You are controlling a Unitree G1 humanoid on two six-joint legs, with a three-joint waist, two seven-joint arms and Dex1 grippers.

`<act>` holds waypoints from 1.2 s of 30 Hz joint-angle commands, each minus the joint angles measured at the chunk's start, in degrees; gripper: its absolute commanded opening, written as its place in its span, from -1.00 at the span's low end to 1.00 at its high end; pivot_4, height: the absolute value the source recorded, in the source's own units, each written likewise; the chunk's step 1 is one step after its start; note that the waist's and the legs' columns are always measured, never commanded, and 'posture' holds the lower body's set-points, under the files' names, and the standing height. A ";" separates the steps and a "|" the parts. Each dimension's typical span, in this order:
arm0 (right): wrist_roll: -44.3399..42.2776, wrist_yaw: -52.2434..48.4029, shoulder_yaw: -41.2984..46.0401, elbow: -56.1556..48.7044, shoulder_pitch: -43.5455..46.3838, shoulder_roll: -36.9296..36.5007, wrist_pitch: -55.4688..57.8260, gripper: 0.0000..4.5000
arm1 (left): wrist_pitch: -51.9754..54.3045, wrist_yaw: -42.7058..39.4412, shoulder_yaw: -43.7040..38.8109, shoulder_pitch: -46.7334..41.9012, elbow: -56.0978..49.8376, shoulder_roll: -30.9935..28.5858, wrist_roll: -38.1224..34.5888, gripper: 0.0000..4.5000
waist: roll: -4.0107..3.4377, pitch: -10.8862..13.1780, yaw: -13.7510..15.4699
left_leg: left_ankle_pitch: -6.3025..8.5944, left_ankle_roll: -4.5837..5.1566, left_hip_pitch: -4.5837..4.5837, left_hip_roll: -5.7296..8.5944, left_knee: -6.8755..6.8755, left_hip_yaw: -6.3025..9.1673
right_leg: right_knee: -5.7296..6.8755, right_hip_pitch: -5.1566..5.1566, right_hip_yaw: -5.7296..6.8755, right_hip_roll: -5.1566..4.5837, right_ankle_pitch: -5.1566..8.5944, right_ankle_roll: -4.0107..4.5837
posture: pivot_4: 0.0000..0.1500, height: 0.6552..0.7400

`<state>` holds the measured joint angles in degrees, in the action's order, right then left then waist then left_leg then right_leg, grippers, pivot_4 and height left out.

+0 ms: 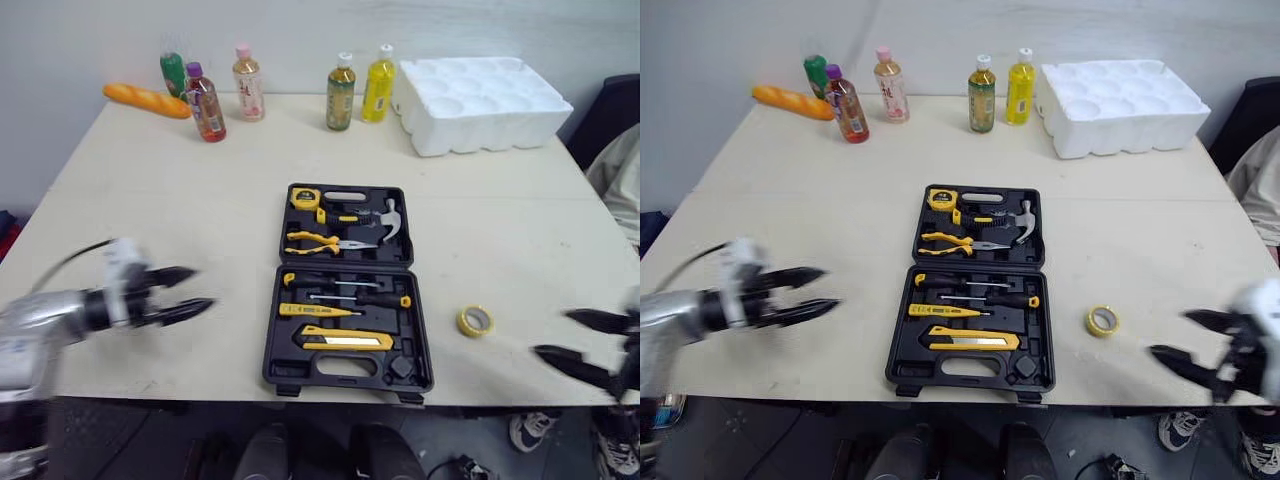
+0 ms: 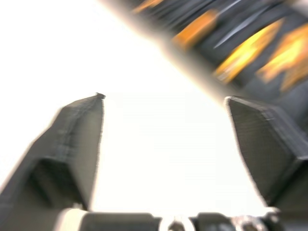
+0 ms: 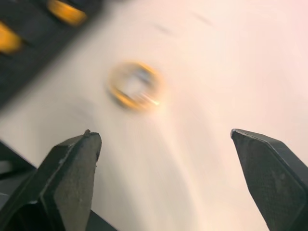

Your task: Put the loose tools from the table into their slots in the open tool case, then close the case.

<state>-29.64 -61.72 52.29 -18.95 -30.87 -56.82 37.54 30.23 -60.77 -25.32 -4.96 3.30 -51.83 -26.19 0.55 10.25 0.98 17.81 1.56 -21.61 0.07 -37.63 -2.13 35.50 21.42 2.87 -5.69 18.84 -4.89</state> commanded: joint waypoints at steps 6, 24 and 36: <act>4.76 -4.31 3.73 11.75 1.40 -1.03 -9.19 1.00 | -4.30 1.94 -4.70 0.94 2.34 -1.75 0.16 0.98 | -0.05 0.01 0.29 | -0.15 -0.09 0.10 0.16 0.61 -0.06 | -0.09 0.15 0.03 -0.28 0.06 0.12 | 1.00 0.96; -1.47 -7.81 -7.09 0.97 13.21 -7.44 -3.89 1.00 | 3.19 -2.28 9.19 -10.69 -13.13 -0.84 -7.57 0.98 | -0.22 0.11 -1.12 | -0.22 -0.17 0.14 0.14 0.56 -0.08 | 0.05 0.15 0.03 -0.27 0.05 0.09 | 1.00 0.96; 2.92 -10.73 -40.86 -4.63 32.90 -19.51 -5.66 1.00 | 4.34 -5.73 29.48 -27.03 -25.89 10.53 -9.82 0.98 | -0.17 0.15 -0.96 | -0.47 -0.60 0.00 0.14 0.39 -0.11 | -0.05 0.09 0.08 0.03 -0.01 -0.04 | 1.00 0.96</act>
<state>-28.44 -71.76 12.77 -24.22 1.33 -75.68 33.36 35.54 -65.36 3.75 -31.47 -21.82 -40.91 -35.92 0.38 10.40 0.03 17.30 0.94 -21.59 0.21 -37.24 -2.25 35.47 21.50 2.94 -5.65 18.83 -4.93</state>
